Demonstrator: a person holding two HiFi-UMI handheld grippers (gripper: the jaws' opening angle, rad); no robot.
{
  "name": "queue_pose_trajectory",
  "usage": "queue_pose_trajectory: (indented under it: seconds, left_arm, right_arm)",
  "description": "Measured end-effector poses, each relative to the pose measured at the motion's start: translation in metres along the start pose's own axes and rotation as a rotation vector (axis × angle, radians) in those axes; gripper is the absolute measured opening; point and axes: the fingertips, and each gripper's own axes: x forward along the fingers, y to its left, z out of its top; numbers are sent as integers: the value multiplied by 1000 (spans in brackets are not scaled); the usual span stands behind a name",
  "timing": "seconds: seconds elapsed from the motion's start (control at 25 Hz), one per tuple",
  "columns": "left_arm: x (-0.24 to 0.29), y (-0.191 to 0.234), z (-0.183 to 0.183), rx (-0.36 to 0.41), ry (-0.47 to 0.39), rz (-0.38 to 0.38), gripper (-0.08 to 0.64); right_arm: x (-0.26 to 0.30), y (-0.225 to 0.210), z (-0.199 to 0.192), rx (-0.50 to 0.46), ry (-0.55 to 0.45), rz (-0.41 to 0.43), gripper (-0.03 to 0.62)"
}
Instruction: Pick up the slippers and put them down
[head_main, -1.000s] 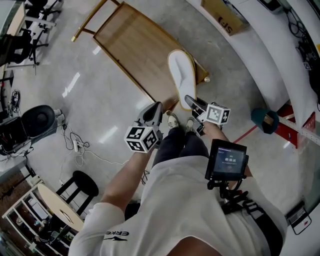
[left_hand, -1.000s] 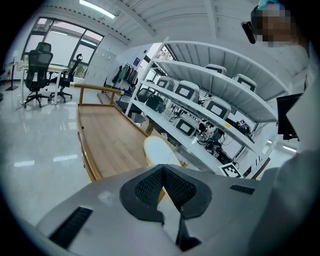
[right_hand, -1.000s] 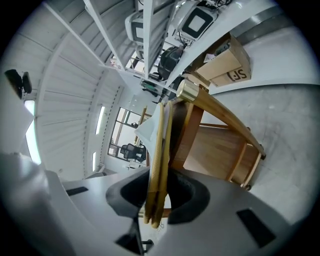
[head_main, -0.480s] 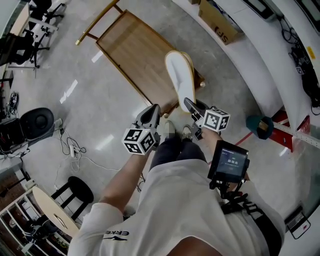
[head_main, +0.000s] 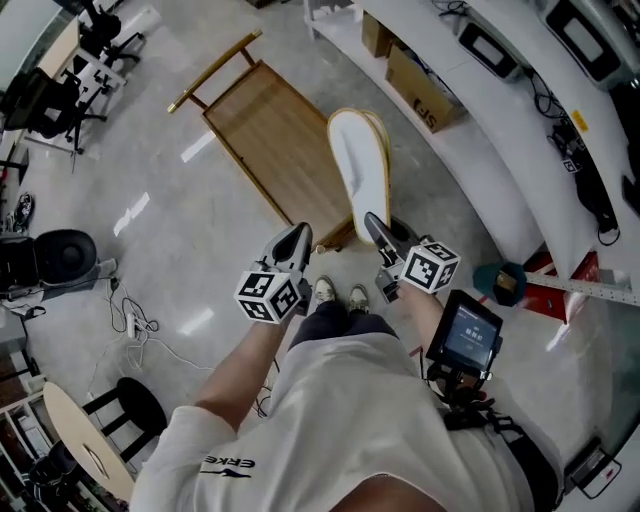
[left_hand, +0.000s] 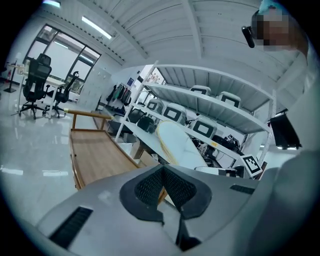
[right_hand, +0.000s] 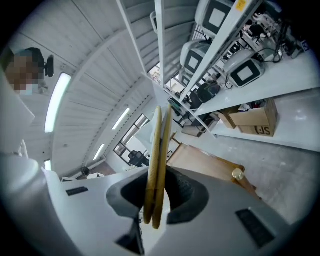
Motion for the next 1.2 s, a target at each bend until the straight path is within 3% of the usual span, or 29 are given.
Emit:
queue_pose_trajectory:
  seconds: [0.72, 1.2]
  left_arm:
    - [-42, -58, 83, 66, -225, -66, 3]
    - [-59, -62, 106, 71, -271, -78, 3]
  right_arm:
    - [-55, 119, 86, -249, -198, 72, 71]
    - [-68, 145, 97, -292, -242, 59, 71]
